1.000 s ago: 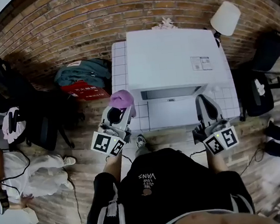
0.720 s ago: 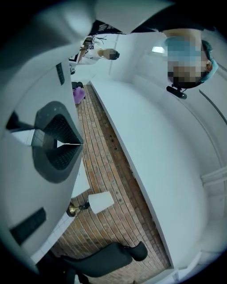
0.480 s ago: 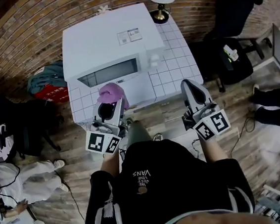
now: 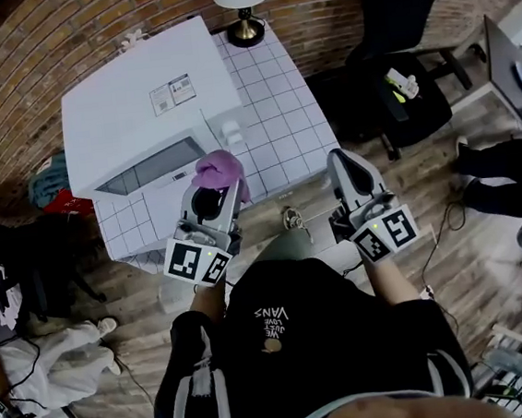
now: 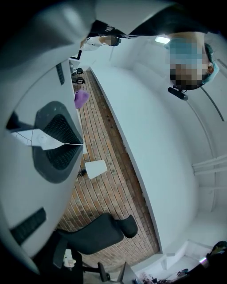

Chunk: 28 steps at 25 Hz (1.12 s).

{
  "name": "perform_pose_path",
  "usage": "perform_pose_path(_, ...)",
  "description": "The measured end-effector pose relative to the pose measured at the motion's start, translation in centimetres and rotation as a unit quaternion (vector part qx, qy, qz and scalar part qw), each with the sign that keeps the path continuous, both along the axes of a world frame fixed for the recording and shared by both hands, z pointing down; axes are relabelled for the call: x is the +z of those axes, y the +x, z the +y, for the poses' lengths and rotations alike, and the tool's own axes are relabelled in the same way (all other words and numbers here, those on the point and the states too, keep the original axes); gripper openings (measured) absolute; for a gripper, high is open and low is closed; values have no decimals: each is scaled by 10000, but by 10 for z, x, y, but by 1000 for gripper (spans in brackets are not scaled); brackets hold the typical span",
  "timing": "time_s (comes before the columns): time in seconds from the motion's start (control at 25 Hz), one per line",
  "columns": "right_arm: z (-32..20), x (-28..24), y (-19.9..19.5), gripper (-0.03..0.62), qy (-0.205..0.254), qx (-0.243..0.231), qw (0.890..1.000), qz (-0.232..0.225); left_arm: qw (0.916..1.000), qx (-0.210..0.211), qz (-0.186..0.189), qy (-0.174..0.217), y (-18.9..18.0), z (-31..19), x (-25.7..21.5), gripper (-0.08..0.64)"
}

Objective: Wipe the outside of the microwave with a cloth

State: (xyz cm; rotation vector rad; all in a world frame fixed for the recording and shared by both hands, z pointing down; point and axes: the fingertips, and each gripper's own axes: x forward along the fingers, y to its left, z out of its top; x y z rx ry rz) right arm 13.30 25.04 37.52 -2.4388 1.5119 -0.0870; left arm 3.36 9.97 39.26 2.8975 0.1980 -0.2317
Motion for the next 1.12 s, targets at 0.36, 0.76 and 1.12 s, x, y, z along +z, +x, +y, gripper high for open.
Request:
perform_pose_path(0.36,-43,-20,92,0,-169,-1013,9943,271,9970,-694,-51,-331,72,2,2,130)
perform_pose_path(0.76,-95,-10,141,0,-103,-1987,9800,-1,9877,-1450,-182,-554,90,4,4,130)
perform_pose_path(1.12,-131,1,180,0,-151,-3361,9417,-84,9560,-2740,-191,-1033,122,12,20,130)
